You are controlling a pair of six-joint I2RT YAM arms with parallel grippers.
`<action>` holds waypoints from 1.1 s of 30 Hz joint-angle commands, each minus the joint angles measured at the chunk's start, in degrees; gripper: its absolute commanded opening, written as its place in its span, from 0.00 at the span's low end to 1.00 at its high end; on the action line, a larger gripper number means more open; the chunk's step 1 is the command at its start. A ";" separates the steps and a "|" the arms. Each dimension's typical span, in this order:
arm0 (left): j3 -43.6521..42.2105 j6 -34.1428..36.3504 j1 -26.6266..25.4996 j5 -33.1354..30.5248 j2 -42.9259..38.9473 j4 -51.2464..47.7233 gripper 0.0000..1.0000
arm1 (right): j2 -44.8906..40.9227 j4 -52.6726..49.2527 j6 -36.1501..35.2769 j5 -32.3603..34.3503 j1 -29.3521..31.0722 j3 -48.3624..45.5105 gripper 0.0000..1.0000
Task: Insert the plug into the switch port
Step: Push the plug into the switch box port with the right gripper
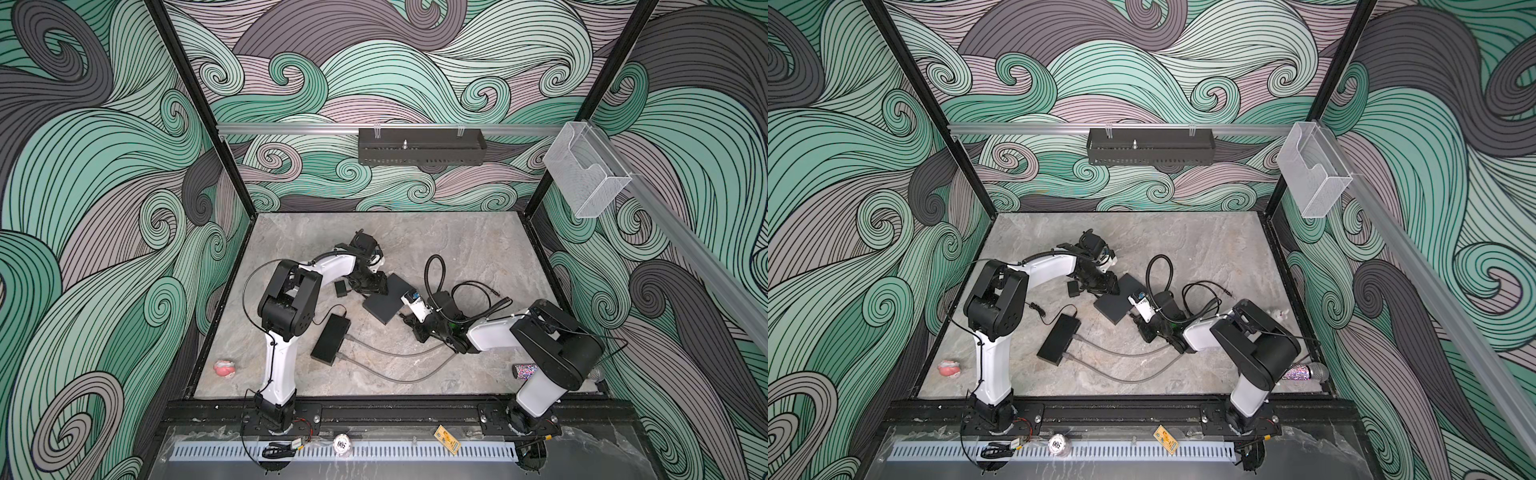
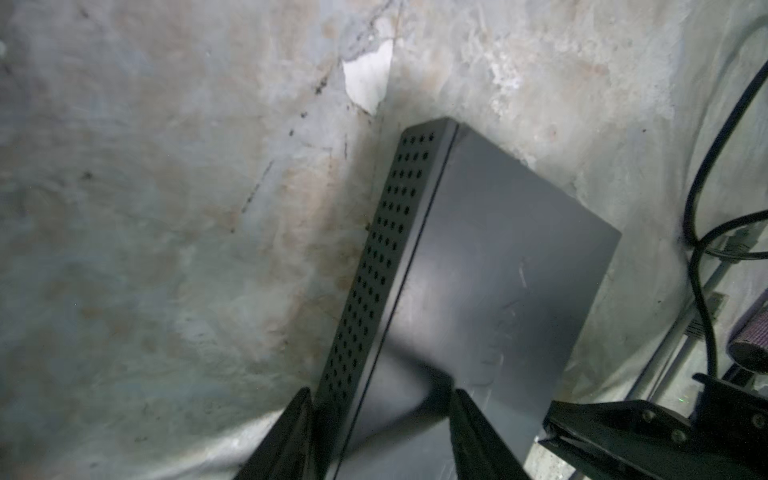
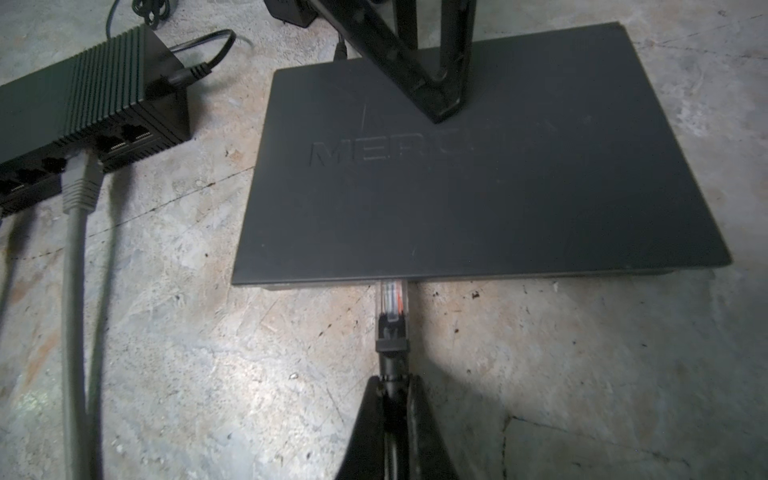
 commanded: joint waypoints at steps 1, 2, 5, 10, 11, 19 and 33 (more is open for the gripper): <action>-1.23 0.12 -1.52 1.90 0.67 -0.99 0.51 | 1.54 0.85 2.10 2.45 0.36 1.23 0.00; -1.41 -0.05 -1.71 1.90 0.51 -1.05 0.50 | 1.70 0.65 2.85 2.82 0.45 1.68 0.00; -2.53 -1.07 -2.07 1.90 -0.06 -0.86 0.49 | 1.60 0.28 5.09 3.85 0.92 2.67 0.00; -4.44 -2.09 -2.90 1.44 -1.42 -0.67 0.49 | 0.92 -3.32 8.43 8.50 1.88 4.57 0.00; -4.44 -2.05 -3.01 1.49 -1.51 -0.77 0.49 | 0.96 -3.79 8.90 9.17 1.99 4.88 0.00; -4.22 -1.51 -3.65 1.82 -0.98 -1.25 0.48 | 1.93 -8.88 9.14 11.62 1.95 7.51 0.00; -4.00 -1.73 -3.73 2.17 -0.64 -1.36 0.48 | -0.66 -6.16 7.03 8.19 3.01 6.94 0.00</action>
